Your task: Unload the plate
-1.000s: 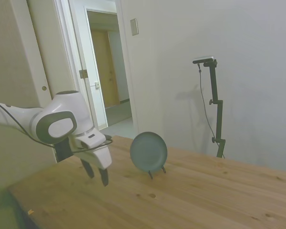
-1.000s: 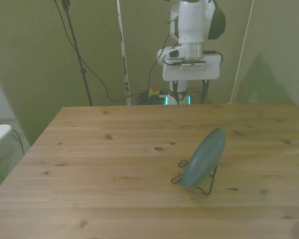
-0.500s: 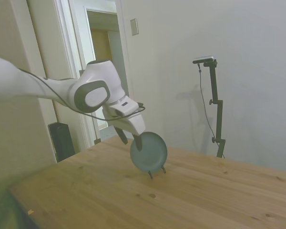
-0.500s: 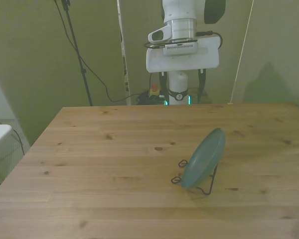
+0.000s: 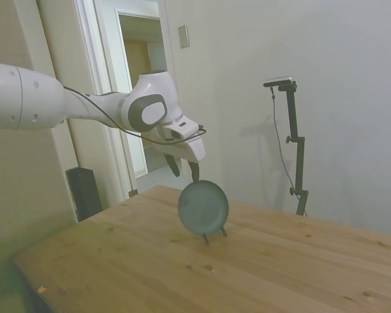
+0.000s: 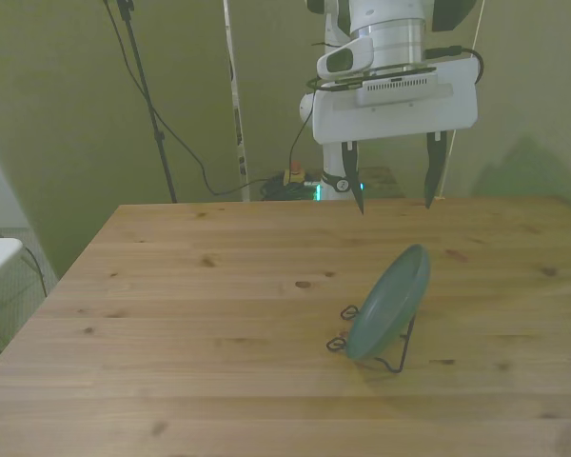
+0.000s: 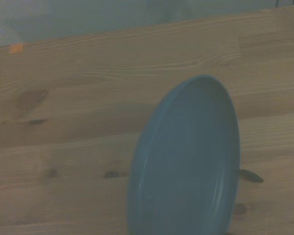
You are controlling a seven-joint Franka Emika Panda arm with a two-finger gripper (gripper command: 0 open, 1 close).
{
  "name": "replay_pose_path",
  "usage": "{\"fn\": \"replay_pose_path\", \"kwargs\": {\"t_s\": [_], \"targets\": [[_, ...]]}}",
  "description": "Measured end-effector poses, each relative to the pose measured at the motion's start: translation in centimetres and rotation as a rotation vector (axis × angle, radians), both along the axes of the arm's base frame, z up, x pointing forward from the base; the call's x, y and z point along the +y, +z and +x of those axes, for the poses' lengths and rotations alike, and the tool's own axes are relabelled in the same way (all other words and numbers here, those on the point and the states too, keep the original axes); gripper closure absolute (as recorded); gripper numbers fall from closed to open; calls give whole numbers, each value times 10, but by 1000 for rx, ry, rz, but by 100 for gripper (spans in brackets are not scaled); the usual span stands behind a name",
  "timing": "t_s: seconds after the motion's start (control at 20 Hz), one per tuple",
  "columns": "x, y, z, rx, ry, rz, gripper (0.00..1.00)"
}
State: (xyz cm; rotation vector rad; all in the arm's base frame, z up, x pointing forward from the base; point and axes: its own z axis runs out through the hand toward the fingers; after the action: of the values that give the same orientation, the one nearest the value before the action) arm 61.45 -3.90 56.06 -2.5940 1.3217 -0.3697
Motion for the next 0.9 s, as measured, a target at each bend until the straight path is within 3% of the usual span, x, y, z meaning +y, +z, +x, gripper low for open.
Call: {"fn": "replay_pose_path", "kwargs": {"t_s": [0.45, 0.9], "targets": [[16, -28, 16, 0, -1, 67, 0], [39, -55, 32, -6, 27, 68, 0]]}}
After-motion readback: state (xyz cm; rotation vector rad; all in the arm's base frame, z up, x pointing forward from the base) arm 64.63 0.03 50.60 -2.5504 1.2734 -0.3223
